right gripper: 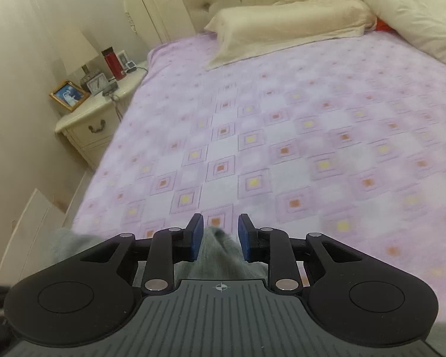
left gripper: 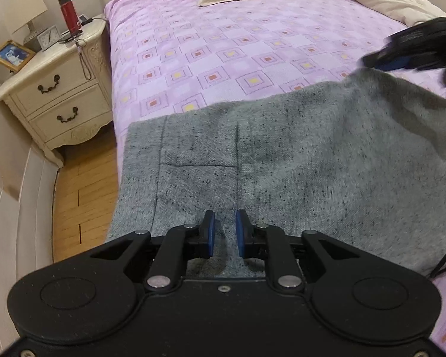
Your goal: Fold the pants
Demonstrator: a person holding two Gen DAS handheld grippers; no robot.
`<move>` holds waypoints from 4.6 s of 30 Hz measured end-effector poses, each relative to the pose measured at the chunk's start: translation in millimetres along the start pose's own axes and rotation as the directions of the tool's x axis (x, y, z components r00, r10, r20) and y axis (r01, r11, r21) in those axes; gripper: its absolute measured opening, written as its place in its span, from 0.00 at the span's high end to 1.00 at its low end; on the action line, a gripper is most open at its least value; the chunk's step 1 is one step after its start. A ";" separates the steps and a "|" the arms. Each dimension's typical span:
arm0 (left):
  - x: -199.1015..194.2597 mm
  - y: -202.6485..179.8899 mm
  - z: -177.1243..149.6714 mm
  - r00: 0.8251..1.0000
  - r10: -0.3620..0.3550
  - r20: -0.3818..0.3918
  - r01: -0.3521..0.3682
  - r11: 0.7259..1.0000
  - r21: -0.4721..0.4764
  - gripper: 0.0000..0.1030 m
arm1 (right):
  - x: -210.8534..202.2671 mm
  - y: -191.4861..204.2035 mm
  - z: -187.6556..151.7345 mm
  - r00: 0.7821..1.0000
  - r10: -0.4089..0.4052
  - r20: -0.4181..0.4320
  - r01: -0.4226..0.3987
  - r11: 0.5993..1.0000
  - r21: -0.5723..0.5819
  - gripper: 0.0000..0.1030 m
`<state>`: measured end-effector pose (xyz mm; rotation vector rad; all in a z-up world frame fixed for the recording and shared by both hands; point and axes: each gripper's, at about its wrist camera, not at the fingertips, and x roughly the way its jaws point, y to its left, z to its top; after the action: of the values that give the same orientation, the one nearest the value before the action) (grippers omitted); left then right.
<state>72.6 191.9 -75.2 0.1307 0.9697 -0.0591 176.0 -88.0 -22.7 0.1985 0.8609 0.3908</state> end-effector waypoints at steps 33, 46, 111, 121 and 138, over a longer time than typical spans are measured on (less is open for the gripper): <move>-4.6 -148.7 27.8 0.978 -0.205 -0.019 0.206 0.968 0.146 0.70 | -261.7 -180.6 -175.6 0.736 -0.646 0.201 0.497 0.718 0.488 0.71; 12.3 -155.7 26.8 0.977 -0.193 -0.088 0.205 0.968 0.148 0.70 | -256.8 -253.2 -252.6 0.671 -0.739 0.053 0.503 0.507 0.699 0.67; 1.6 -170.7 16.3 0.990 -0.130 -0.047 0.137 0.964 0.228 0.65 | -277.2 -309.3 -227.8 0.779 -0.623 0.070 0.434 0.616 0.657 0.46; 1.1 -177.3 13.6 0.995 -0.099 -0.029 0.103 0.951 0.290 0.65 | -262.4 -346.8 -240.4 0.774 -0.621 0.122 0.304 0.534 0.789 0.44; -33.6 -230.8 69.2 0.965 -0.261 -0.043 0.262 0.922 0.284 0.67 | -240.3 -330.7 -206.1 0.719 -0.693 0.049 0.572 0.631 0.525 0.90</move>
<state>85.2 -46.6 -28.3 0.2690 0.9738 -0.4482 -39.6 -485.5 -94.2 0.3715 0.7074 -0.5364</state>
